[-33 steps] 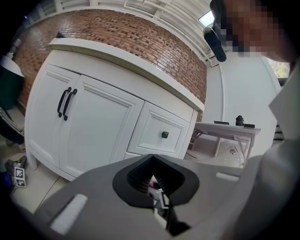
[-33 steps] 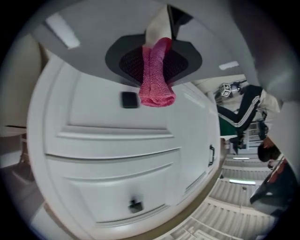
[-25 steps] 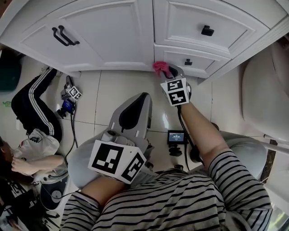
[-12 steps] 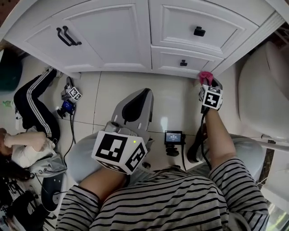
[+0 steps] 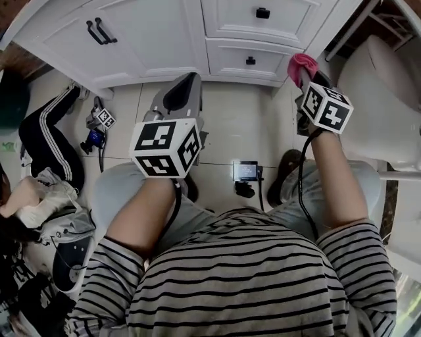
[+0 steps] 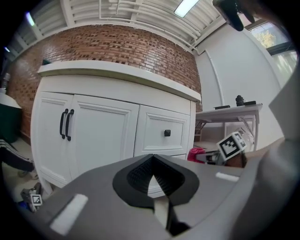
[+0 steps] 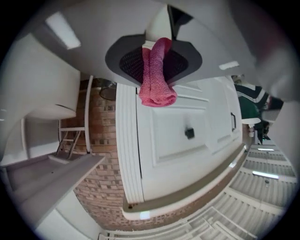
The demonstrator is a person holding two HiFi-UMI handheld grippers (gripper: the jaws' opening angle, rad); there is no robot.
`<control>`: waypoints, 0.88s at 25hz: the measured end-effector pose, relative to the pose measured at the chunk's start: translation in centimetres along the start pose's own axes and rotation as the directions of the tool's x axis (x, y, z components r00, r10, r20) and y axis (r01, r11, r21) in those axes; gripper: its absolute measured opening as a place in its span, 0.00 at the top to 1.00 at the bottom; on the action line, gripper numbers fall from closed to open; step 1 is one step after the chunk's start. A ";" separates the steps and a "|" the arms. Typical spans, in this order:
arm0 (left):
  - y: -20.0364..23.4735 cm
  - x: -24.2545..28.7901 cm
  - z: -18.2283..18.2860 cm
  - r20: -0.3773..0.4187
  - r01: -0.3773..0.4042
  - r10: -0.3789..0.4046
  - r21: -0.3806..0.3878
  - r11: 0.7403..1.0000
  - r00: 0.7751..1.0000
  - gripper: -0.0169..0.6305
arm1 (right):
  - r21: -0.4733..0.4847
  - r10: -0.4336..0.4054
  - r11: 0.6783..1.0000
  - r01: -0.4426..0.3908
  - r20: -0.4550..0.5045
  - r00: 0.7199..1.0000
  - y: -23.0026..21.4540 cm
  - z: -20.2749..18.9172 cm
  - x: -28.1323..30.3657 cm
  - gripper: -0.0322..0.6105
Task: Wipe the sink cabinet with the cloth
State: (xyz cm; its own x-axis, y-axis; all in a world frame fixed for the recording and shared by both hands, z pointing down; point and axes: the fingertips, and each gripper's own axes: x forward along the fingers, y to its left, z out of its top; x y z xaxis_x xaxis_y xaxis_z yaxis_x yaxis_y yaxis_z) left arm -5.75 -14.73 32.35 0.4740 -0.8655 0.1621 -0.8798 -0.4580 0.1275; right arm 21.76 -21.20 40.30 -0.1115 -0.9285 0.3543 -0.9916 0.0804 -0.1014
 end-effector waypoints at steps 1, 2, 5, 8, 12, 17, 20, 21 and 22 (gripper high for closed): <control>-0.1 -0.2 0.0 0.002 -0.007 0.007 0.006 1.000 1.000 0.97 | 0.009 0.040 0.999 -0.041 0.035 0.999 0.9 1.1 -1.8 0.81; -0.1 -0.6 0.0 0.007 -0.014 0.014 0.014 1.000 1.000 0.97 | 0.022 0.079 0.996 -0.081 0.069 0.994 1.8 1.9 -3.5 0.81; -0.1 -1.8 0.2 0.031 -0.044 0.042 0.061 0.997 0.999 0.97 | 0.041 0.156 0.986 -0.164 0.150 0.976 3.8 2.5 -8.1 0.81; -0.2 -2.8 0.2 0.054 -0.061 0.055 0.106 0.993 0.997 0.97 | 0.040 0.152 0.986 -0.162 0.184 0.971 4.0 1.1 -10.3 0.81; -0.9 -3.3 -0.7 0.047 -0.055 0.050 0.120 0.991 0.998 0.97 | 0.010 0.134 0.990 -0.138 0.183 0.974 3.6 0.0 -10.5 0.81; -1.1 -3.5 -0.6 0.049 -0.044 0.039 0.112 0.993 0.998 0.97 | -0.036 0.142 0.990 -0.137 0.199 0.970 4.2 0.5 -10.7 0.81; -0.8 -3.5 -0.7 0.041 -0.047 0.043 0.107 0.993 0.998 0.97 | -0.044 0.145 0.989 -0.139 0.195 0.970 4.5 0.4 -10.7 0.81; -0.6 -3.6 -0.8 0.039 -0.048 0.044 0.102 0.994 0.998 0.97 | -0.045 0.145 0.989 -0.139 0.193 0.970 4.6 0.4 -10.7 0.81; -0.4 -3.6 -0.8 0.037 -0.047 0.044 0.097 0.994 0.998 0.97 | -0.046 0.146 0.989 -0.140 0.191 0.971 4.8 0.3 -10.6 0.81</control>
State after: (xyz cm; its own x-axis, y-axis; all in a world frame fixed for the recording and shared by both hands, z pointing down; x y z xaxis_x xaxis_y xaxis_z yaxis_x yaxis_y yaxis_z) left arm -7.01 -11.29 32.49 0.4332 -0.8917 0.1310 -0.9006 -0.4339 0.0242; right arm 18.24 -11.07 35.76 -0.2404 -0.9587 0.1520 -0.9683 0.2258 -0.1070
